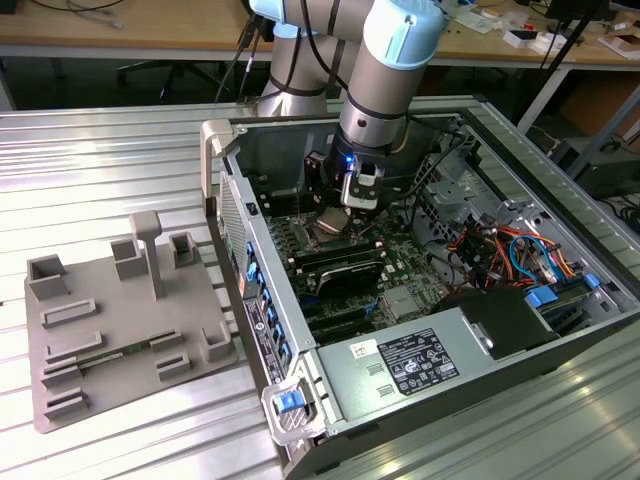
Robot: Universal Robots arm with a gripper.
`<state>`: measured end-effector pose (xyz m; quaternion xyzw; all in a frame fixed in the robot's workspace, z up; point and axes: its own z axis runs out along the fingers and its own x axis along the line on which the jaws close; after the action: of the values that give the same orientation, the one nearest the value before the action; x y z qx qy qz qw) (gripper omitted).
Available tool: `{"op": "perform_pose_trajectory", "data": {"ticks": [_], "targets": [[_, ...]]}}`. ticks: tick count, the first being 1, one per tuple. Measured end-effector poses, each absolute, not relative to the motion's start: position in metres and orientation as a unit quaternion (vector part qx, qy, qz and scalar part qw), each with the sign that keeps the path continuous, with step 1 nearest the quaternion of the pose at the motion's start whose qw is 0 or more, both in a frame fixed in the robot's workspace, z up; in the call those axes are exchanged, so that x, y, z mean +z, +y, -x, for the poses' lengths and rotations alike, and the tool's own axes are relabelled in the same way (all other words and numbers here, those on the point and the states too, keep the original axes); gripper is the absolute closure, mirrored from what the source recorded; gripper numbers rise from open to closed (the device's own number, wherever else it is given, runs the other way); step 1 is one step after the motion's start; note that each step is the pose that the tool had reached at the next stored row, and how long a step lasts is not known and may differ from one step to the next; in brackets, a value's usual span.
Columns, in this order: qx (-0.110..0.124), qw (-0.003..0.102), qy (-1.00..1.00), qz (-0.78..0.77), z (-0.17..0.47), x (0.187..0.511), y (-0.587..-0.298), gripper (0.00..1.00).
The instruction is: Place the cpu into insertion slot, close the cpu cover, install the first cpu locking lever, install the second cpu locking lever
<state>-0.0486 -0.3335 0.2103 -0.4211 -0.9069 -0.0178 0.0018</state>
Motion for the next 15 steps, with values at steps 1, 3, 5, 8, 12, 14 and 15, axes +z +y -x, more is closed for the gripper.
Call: {"op": "perform_pose_trajectory", "data": {"ticks": [1, 3, 5, 8, 12, 14, 15], "targets": [[-0.018, 0.002, -0.906, 0.422, 0.0486, 0.2103, -0.3335, 0.45], [-0.018, 0.002, -0.905, 0.424, 0.0486, 0.2103, -0.3335, 0.45], [-0.018, 0.002, -0.904, 0.426, 0.0486, 0.2103, -0.3335, 0.45], [-0.018, 0.002, -0.903, 0.43, 0.0486, 0.2103, -0.3335, 0.45], [-0.018, 0.002, -0.9, 0.436, 0.0486, 0.2103, -0.3335, 0.45], [-0.018, 0.002, -0.899, 0.438, 0.0486, 0.2102, -0.3335, 0.45], [-0.018, 0.001, -0.899, 0.438, 0.0486, 0.2102, -0.3335, 0.45]]}}
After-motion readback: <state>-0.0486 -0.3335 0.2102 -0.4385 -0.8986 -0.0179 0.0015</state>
